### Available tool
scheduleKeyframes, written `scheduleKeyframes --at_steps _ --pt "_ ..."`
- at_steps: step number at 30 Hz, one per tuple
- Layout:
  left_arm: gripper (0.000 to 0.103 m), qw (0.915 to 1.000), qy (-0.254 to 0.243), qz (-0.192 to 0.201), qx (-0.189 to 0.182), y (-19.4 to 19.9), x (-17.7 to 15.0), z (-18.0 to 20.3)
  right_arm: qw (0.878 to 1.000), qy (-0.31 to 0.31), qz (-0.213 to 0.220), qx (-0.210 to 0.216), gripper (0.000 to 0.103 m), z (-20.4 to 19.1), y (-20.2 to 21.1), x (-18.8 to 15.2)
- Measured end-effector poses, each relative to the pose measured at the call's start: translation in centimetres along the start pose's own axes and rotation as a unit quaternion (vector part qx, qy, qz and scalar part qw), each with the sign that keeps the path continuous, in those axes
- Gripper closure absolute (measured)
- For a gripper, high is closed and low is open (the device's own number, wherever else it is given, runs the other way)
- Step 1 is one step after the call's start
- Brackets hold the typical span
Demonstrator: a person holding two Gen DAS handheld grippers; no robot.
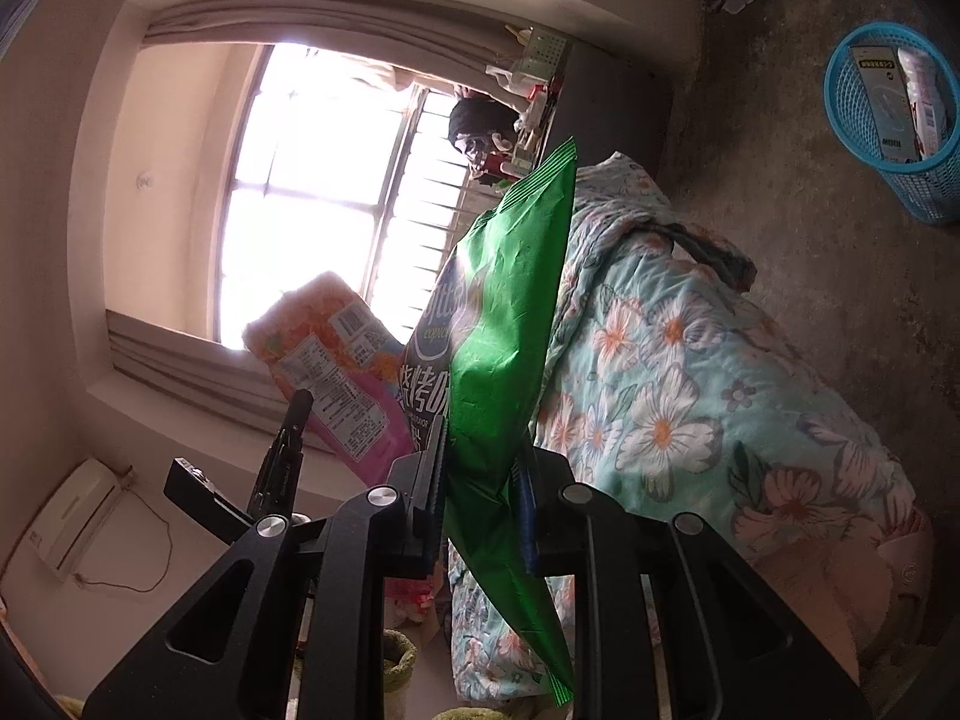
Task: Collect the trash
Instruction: 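Carry the pink and green bags in both tools over the wastebasket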
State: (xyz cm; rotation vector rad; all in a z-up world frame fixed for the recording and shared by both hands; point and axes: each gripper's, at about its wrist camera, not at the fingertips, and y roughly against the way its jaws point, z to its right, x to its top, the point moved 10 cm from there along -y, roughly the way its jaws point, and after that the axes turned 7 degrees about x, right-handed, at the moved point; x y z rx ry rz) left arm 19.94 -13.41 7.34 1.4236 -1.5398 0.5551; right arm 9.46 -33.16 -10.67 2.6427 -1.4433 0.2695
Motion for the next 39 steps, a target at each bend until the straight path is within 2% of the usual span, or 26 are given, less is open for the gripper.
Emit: scheduleKeyframes --at_steps 5,9,13,18,20,23,26,30,32,34,36,39 --pt "0.102 0.9991 -0.004 0.015 -0.039 -0.8 2.4 3.9 0.999 0.005 0.036 -0.001 0.083 0.5 2.7 1.4" --pt "0.102 0.9959 -0.007 0.025 -0.087 -1.9 4.7 8.5 0.997 0.010 0.080 -0.017 0.083 1.1 5.7 3.6" --pt "0.102 0.9888 0.002 0.023 -0.147 -3.8 6.9 13.4 0.986 0.019 0.151 -0.066 0.083 3.0 11.0 6.6" --pt "0.102 0.9711 0.016 -0.006 -0.238 -7.8 8.7 21.0 0.962 0.011 0.231 -0.145 0.083 6.2 17.3 9.1" --pt "0.102 0.9632 0.012 -0.021 -0.268 -9.9 8.9 24.6 0.949 0.007 0.259 -0.182 0.083 7.5 19.2 9.8" --pt "0.102 0.9507 0.004 -0.043 -0.307 -13.2 9.0 29.8 0.927 0.006 0.288 -0.240 0.083 9.6 20.4 11.3" --pt "0.102 0.9429 -0.002 -0.068 -0.326 -16.8 8.7 34.0 0.908 0.022 0.307 -0.283 0.083 11.2 20.5 13.6" --pt "0.102 0.9370 0.000 -0.099 -0.335 -20.7 7.9 37.4 0.899 0.060 0.308 -0.306 0.083 13.7 18.8 18.1" --pt "0.102 0.9358 0.004 -0.110 -0.335 -22.2 7.6 38.5 0.900 0.085 0.294 -0.312 0.083 15.8 16.9 21.0" --pt "0.102 0.9343 0.008 -0.121 -0.335 -22.6 7.1 38.7 0.902 0.104 0.265 -0.324 0.083 18.2 14.3 23.7" --pt "0.102 0.9344 0.008 -0.127 -0.333 -22.9 6.6 38.7 0.900 0.122 0.235 -0.347 0.083 20.7 11.9 25.8" --pt "0.102 0.9352 0.005 -0.131 -0.329 -23.1 6.3 38.5 0.901 0.157 0.203 -0.349 0.083 24.5 7.9 28.7"
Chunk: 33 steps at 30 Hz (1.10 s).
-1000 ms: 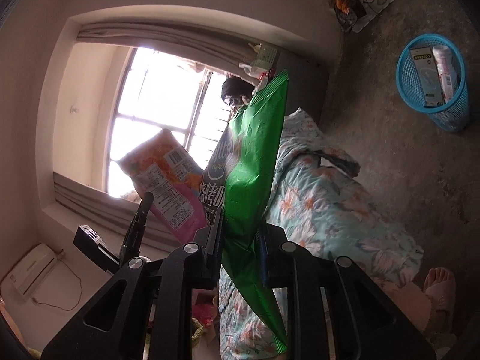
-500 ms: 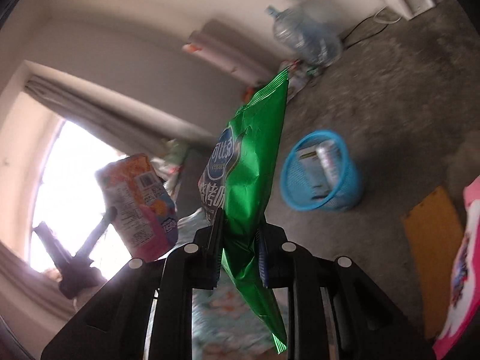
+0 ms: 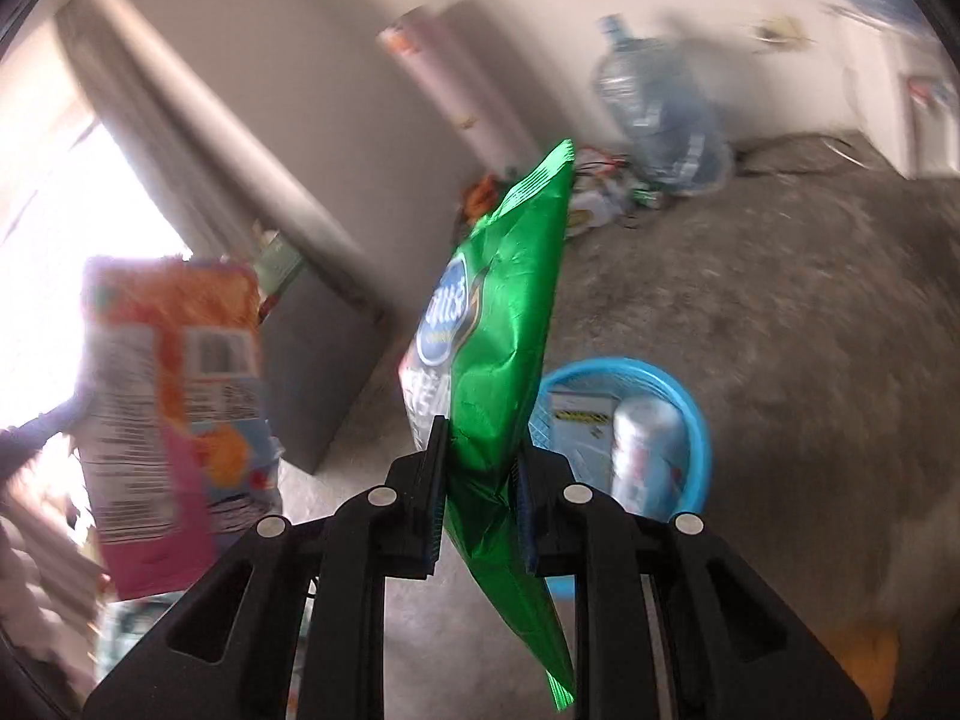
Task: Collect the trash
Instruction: 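Carry the pink and green bags in both tools over the wastebasket, then open both tools to drop the two bags into the wastebasket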
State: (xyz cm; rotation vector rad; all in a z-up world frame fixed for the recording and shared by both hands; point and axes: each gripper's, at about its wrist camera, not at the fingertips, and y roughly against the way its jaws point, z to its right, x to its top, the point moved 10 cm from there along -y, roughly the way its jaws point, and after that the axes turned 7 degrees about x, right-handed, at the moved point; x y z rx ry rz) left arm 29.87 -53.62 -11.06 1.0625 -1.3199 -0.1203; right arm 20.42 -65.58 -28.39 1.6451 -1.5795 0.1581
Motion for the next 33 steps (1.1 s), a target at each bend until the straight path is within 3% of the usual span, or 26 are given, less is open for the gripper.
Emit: scheduleKeyframes --at_steps 2,5,8,9,11,12,16,20,25,29,33 --pt "0.102 1.0000 -0.003 -0.003 0.004 -0.5 -0.1 0.1 1.000 0.017 -0.008 0.002 0.081 0.7 -3.6 -0.7" --pt "0.102 0.9998 -0.008 -0.019 0.007 -1.8 -0.8 0.1 0.994 0.049 -0.075 -0.059 0.079 4.6 -9.6 -4.2" --pt "0.102 0.9994 -0.005 -0.035 0.002 -3.0 -1.3 0.5 0.987 0.003 -0.133 -0.093 0.073 8.9 -11.6 -7.7" --pt "0.102 0.9993 -0.005 -0.038 0.000 -3.5 -1.4 0.7 0.988 -0.013 -0.125 -0.090 0.070 9.5 -11.1 -7.8" --pt "0.102 0.9991 -0.002 -0.041 -0.005 -4.5 -1.4 1.1 0.991 -0.034 -0.081 -0.097 0.044 10.5 -9.0 -7.1" --pt "0.102 0.9990 0.001 -0.044 -0.008 -5.0 -1.5 1.3 0.992 -0.037 -0.066 -0.098 0.041 10.8 -8.1 -6.7" --pt "0.102 0.9951 0.039 -0.087 -0.026 -8.6 -2.2 2.7 0.993 -0.075 -0.041 -0.086 0.041 11.9 -5.3 -5.9" --pt "0.102 0.9821 0.110 -0.147 -0.044 -13.5 -3.8 3.6 0.990 -0.131 0.014 -0.053 0.041 12.2 -1.2 -4.7" --pt "0.102 0.9742 0.136 -0.180 -0.011 -18.5 -5.3 3.9 0.984 -0.167 0.046 -0.032 0.041 12.4 2.1 -4.5" --pt "0.102 0.9654 0.159 -0.206 0.016 -22.4 -6.7 4.3 0.981 -0.188 0.047 -0.031 0.041 12.7 3.5 -5.5" --pt "0.102 0.9510 0.186 -0.242 0.048 -25.7 -9.6 4.5 0.975 -0.216 0.055 -0.022 0.041 12.9 4.1 -5.8"
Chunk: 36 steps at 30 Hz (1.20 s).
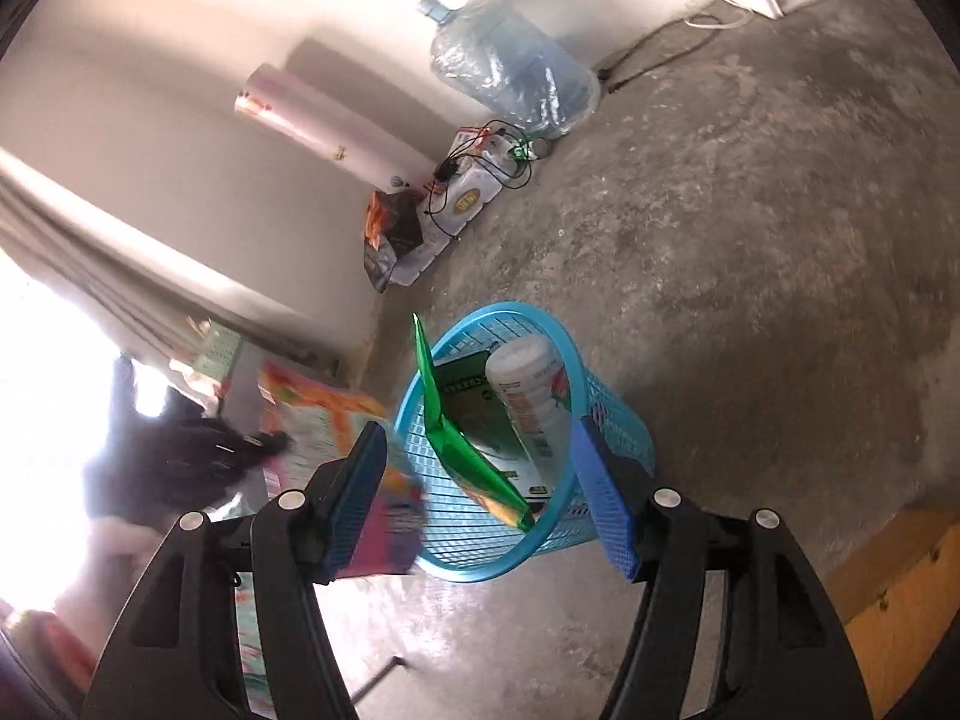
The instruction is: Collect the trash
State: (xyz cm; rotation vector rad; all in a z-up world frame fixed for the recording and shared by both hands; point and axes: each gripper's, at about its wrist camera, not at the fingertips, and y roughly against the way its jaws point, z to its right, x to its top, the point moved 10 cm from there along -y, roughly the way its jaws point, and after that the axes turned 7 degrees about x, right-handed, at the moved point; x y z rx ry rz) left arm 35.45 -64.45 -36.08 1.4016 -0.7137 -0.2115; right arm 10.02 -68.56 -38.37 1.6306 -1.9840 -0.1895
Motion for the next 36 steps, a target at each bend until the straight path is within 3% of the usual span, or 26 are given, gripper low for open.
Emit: scheduleKeyframes --at_steps 5,7,8,9,11,12,14,16,18,20,21,23,26,31,36 --pt "0.102 0.9988 0.039 -0.008 -0.027 -3.0 -0.8 0.1 1.000 -0.003 0.008 0.007 0.041 -0.7 0.8 0.1" --pt "0.102 0.9930 0.085 -0.028 -0.076 -3.6 -1.6 0.5 1.000 -0.007 0.009 0.010 0.041 -0.8 1.1 0.0" --pt "0.102 0.9854 0.115 -0.028 -0.123 -3.1 -1.7 0.9 1.000 -0.011 0.009 0.012 0.041 -0.8 1.1 0.0" --pt "0.102 0.9810 0.119 -0.023 -0.151 -2.5 -1.6 1.5 1.000 -0.015 0.009 0.014 0.041 -0.9 1.2 0.0" --pt "0.102 0.9795 0.107 -0.005 -0.171 -1.8 -1.3 2.5 1.000 -0.014 0.007 0.012 0.041 -1.0 1.2 -0.2" --pt "0.102 0.9848 0.090 0.001 -0.149 -1.7 -1.4 2.5 1.000 -0.013 0.006 0.009 0.040 -1.0 1.2 -0.3" --pt "0.101 0.9908 0.071 -0.024 -0.112 -2.8 -2.3 2.5 1.000 -0.017 0.004 0.009 0.041 -0.9 1.2 -0.6" --pt "0.096 0.9909 0.051 -0.094 -0.081 -5.3 -5.2 2.5 1.000 -0.024 0.003 0.007 0.041 -1.0 1.5 -0.9" --pt "0.090 0.9823 0.027 -0.171 -0.072 -6.9 -7.9 2.6 1.000 -0.022 0.000 0.005 0.041 -1.2 1.8 -1.0" --pt "0.081 0.9846 0.043 -0.148 -0.083 -5.6 -7.5 2.3 1.000 -0.016 0.000 0.001 0.041 -1.6 2.3 -1.0" --pt "0.071 0.9866 0.039 -0.135 -0.084 -4.7 -6.9 2.3 1.000 -0.011 0.000 0.000 0.041 -1.9 2.5 -1.0" --pt "0.061 0.9886 0.019 -0.124 -0.083 -2.8 -6.0 2.4 1.000 -0.001 0.003 -0.007 0.041 -2.3 3.2 -0.8" --pt "0.053 0.9900 0.008 -0.109 -0.089 0.5 -4.7 2.2 1.000 0.000 0.010 -0.009 0.040 -3.1 4.3 -0.6" --pt "0.052 0.9910 0.012 -0.072 -0.112 8.1 -3.6 0.4 1.000 0.022 0.012 -0.011 0.040 -5.5 6.3 -0.8" --pt "0.052 0.9879 -0.024 0.010 -0.153 19.8 -4.4 -2.5 0.995 0.094 0.015 -0.015 0.040 -10.3 9.0 -1.6"
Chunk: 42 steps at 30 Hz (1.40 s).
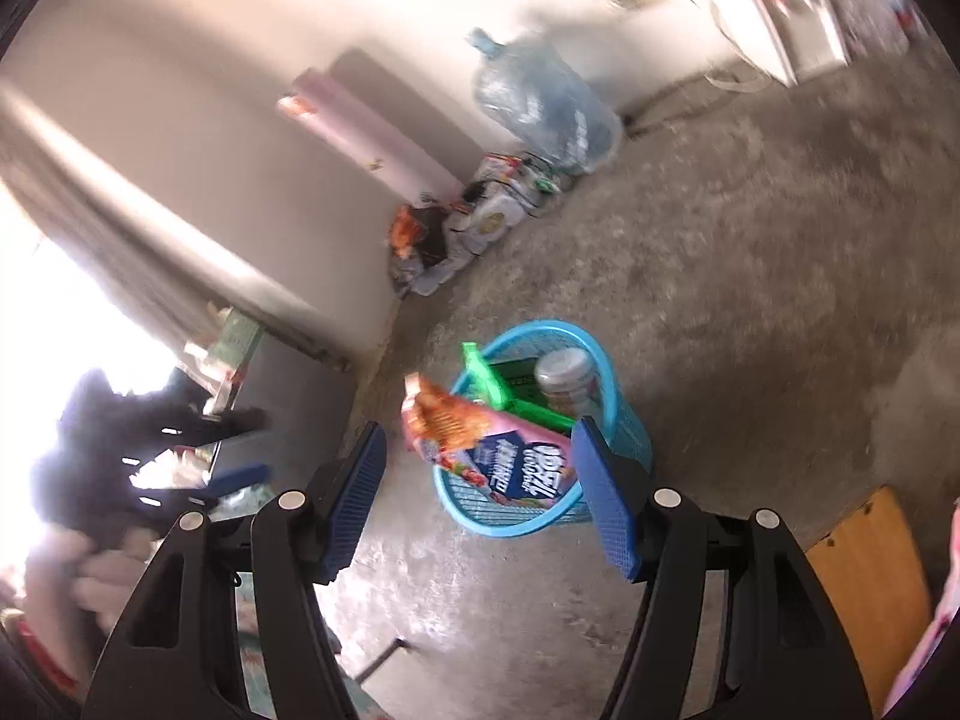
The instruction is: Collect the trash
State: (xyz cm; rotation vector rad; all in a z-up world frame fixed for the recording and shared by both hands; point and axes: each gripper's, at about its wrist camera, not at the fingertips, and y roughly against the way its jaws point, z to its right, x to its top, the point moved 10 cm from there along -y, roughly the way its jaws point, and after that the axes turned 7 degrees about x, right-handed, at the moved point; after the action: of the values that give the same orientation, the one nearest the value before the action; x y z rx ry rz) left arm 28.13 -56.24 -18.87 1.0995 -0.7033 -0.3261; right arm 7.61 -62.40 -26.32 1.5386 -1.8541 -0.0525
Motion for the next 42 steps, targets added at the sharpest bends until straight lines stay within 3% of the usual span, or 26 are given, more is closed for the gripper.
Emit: scheduleKeyframes --at_steps 3,6,9,14,17,21,24,27,31,35,37,42 --pt "0.052 0.9968 -0.049 0.063 -0.010 8.5 -1.6 -0.1 0.999 0.050 0.010 0.007 0.040 -3.8 1.9 0.0" --pt "0.038 0.9900 -0.061 0.126 -0.016 16.2 -3.8 -1.2 0.994 0.109 0.024 0.021 0.038 -8.4 4.3 -0.2" --pt "0.024 0.9788 -0.046 0.199 -0.017 23.9 -6.8 -3.4 0.984 0.169 0.040 0.042 0.030 -13.5 6.9 -1.1" --pt "0.011 0.9554 0.005 0.292 0.042 33.2 -12.5 -8.4 0.958 0.264 0.073 0.081 0.007 -21.5 11.7 -3.0" --pt "0.009 0.9450 0.037 0.317 0.071 36.6 -16.1 -10.8 0.938 0.317 0.093 0.103 0.006 -26.0 14.5 -4.6" --pt "0.009 0.9366 0.065 0.326 0.112 38.6 -20.6 -13.2 0.918 0.363 0.078 0.139 0.006 -30.9 17.3 -7.7" --pt "0.009 0.9368 0.085 0.312 0.133 38.7 -23.9 -14.9 0.909 0.379 0.046 0.171 0.006 -33.2 18.7 -10.3" --pt "0.009 0.9362 0.115 0.291 0.161 37.7 -26.9 -16.6 0.902 0.395 0.009 0.175 0.006 -34.1 19.4 -13.0" --pt "0.009 0.9289 0.141 0.279 0.199 36.0 -30.3 -17.9 0.892 0.425 -0.053 0.146 0.006 -33.1 19.2 -16.3" --pt "0.009 0.9269 0.181 0.256 0.206 34.7 -34.0 -19.0 0.873 0.467 -0.097 0.105 0.006 -31.4 18.7 -19.2" --pt "0.009 0.9259 0.177 0.256 0.214 34.3 -35.4 -19.0 0.864 0.479 -0.123 0.094 0.006 -30.3 18.5 -20.7" --pt "0.009 0.9363 0.184 0.219 0.204 32.2 -38.3 -19.1 0.849 0.488 -0.192 0.070 0.006 -27.8 18.1 -23.3"
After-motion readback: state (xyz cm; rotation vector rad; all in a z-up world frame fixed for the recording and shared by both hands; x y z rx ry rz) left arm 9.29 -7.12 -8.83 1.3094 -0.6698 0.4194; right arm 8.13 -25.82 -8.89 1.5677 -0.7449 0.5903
